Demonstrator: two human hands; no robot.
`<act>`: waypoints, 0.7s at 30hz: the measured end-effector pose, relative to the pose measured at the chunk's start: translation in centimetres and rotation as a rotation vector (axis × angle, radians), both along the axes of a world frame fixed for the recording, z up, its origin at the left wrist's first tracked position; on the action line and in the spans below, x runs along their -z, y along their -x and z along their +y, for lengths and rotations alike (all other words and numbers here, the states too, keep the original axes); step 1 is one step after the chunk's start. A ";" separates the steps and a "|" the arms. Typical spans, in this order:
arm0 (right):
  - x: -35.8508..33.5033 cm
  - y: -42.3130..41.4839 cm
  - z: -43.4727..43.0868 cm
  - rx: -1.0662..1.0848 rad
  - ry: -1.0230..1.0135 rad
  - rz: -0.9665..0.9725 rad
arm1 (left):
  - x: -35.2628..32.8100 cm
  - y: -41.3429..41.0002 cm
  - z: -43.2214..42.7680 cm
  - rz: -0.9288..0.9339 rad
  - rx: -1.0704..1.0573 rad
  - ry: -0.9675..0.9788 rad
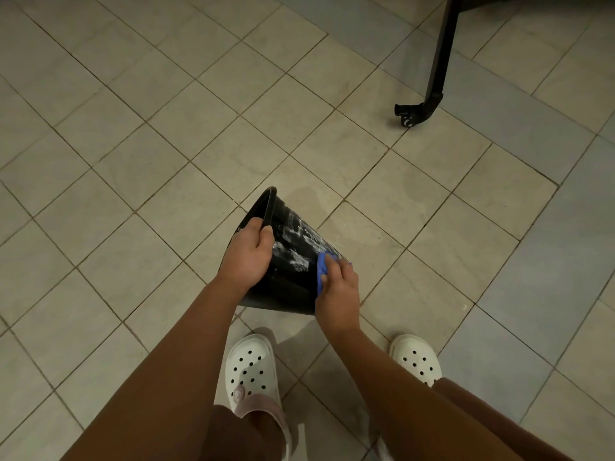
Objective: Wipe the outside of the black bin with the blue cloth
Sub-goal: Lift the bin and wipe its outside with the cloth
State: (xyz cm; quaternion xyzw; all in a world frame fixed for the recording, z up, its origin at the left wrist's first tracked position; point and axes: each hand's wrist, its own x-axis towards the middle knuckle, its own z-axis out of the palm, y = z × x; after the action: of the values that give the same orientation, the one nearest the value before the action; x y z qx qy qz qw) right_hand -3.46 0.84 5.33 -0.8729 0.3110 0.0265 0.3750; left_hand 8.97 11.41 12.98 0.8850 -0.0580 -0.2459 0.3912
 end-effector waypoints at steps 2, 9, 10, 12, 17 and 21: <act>0.3 -0.2 -0.3 -0.041 0.024 -0.010 | -0.1 0.0 0.0 -0.003 0.007 -0.004; 0.8 0.5 -2.0 -0.006 -0.029 0.035 | -0.2 -0.1 -0.3 -0.006 0.024 -0.013; 0.6 0.8 -1.4 -0.015 -0.019 -0.008 | -0.2 -0.1 -0.3 -0.010 0.015 -0.019; -0.1 0.9 0.0 -0.038 -0.019 -0.086 | -0.2 -0.3 -0.3 -0.001 0.004 -0.027; -0.9 -2.0 0.2 -0.138 0.021 -0.214 | 0.0 -0.3 -0.3 0.022 -0.006 -0.015; 0.3 -1.8 -1.8 -0.111 -0.075 -0.095 | 0.0 -0.2 -0.1 0.052 -0.067 0.006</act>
State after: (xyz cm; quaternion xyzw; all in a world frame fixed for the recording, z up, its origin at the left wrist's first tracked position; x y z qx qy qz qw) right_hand -1.70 -0.97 5.03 -0.8744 0.2428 0.0171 0.4197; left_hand 9.16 11.33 13.02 0.8785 -0.0188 -0.2556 0.4031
